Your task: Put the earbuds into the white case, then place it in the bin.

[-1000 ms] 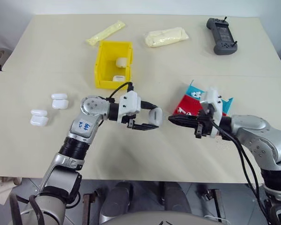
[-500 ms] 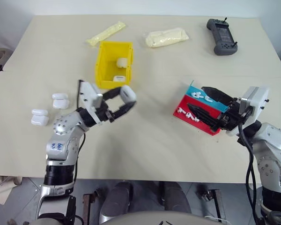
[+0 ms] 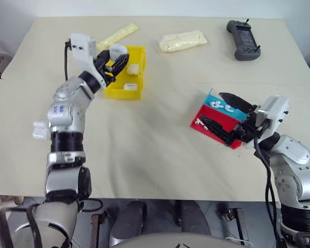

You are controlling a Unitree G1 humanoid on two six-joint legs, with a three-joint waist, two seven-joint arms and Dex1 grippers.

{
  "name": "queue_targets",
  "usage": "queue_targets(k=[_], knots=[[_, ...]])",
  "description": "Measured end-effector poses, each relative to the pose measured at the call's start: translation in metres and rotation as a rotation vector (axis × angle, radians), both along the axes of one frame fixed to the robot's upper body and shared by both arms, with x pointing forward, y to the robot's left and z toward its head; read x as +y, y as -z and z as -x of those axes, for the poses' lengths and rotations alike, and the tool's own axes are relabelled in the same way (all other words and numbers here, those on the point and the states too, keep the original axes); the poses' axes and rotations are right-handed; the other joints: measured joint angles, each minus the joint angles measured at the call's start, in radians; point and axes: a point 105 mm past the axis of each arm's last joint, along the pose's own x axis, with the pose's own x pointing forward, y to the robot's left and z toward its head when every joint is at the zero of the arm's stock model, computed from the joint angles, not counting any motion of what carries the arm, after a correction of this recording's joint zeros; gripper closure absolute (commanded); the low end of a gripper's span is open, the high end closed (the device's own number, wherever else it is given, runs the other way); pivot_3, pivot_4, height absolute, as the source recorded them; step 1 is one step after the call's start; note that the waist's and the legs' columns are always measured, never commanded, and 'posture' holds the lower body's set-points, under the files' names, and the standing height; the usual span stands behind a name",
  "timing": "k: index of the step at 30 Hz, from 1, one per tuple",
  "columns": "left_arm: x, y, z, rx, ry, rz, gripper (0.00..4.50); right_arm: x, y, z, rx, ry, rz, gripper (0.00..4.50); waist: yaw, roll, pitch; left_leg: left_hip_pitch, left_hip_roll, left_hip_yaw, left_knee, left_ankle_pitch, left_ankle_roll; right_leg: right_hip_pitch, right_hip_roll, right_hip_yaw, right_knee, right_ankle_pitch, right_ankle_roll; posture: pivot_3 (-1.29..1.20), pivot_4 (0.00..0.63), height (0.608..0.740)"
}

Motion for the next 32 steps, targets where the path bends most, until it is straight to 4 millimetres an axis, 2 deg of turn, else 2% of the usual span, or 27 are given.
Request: queue_targets(k=[1,3,6,10,13,16,17,21,25,28,32], knots=[[0.001,0.005,-0.004,0.021,-0.010,0.000,1.69,0.001,0.000,0.000,0.000,-0.001,0.001,0.04,-0.004,0.000,0.000,0.000,0.000,0.000,0.000,0.000,0.000,0.000,0.000,0.000,0.000,0.000,0.000,0.00,0.150,0.740],[0.003,0.016,-0.010,0.056,-0.028,-0.015,0.95,0.001,0.002,0.000,0.003,0.000,0.001,0.00,-0.009,0.000,0.000,0.000,0.000,0.000,0.000,0.000,0.000,-0.001,0.000,-0.001,0.000,0.000,0.000,0.00,0.150,0.740],[0.007,0.021,-0.013,0.067,-0.040,-0.022,0.07,0.001,0.004,0.001,0.008,0.004,0.000,0.00,-0.013,0.000,0.000,0.000,0.001,0.000,0.000,0.000,0.000,-0.001,0.000,-0.001,0.001,0.000,0.000,0.00,0.150,0.740],[0.015,0.010,-0.005,0.017,-0.001,-0.047,0.01,-0.001,0.005,0.002,0.012,0.010,0.002,0.00,-0.018,0.000,0.000,0.000,0.001,0.000,0.000,0.000,0.000,-0.001,0.000,-0.001,0.001,0.000,0.000,0.00,0.150,0.740],[0.022,0.002,0.020,-0.023,0.101,-0.085,0.01,-0.004,0.005,0.003,0.013,0.014,0.016,0.00,-0.022,0.000,0.000,0.000,0.001,0.000,0.000,0.000,0.000,-0.002,0.000,0.000,0.002,0.000,0.000,0.00,0.150,0.740],[0.036,0.008,0.060,-0.031,0.220,-0.186,0.01,-0.009,0.007,0.004,0.025,0.001,0.058,0.00,-0.031,0.000,0.000,0.000,0.002,0.000,-0.001,0.000,0.000,-0.003,0.000,0.002,0.002,0.000,0.000,0.00,0.150,0.740],[0.046,0.015,0.077,-0.024,0.257,-0.258,0.01,-0.010,0.008,0.004,0.033,-0.008,0.066,0.00,-0.036,0.000,0.000,0.000,0.002,0.000,-0.001,0.000,-0.001,-0.003,0.000,0.002,0.002,-0.001,-0.001,0.00,0.150,0.740],[0.055,0.029,0.111,0.004,0.351,-0.386,0.01,-0.014,0.014,0.003,0.066,-0.030,0.096,0.00,-0.019,0.000,0.000,0.000,0.002,-0.002,0.000,0.000,-0.001,0.000,-0.001,0.001,0.001,-0.001,-0.002,0.00,0.150,0.740],[0.077,0.069,0.147,0.090,0.371,-0.456,0.01,-0.016,0.018,0.004,0.083,-0.103,0.179,0.00,-0.016,0.001,0.000,0.001,0.002,-0.003,-0.001,-0.001,0.000,0.001,-0.001,0.001,-0.001,-0.001,-0.002,0.00,0.150,0.740],[0.070,0.087,0.164,0.092,0.400,-0.447,0.01,-0.010,0.021,0.006,0.086,-0.164,0.194,0.00,-0.007,0.000,0.000,0.000,0.002,-0.004,0.000,-0.001,0.000,0.002,-0.001,0.001,-0.002,-0.001,-0.002,0.00,0.150,0.740],[0.061,0.091,0.177,0.045,0.418,-0.524,0.01,-0.010,0.019,0.005,0.080,-0.180,0.201,0.00,0.003,0.000,0.000,0.002,0.002,-0.003,0.000,-0.001,0.000,0.002,-0.001,0.001,-0.002,-0.001,-0.002,0.00,0.150,0.740]])
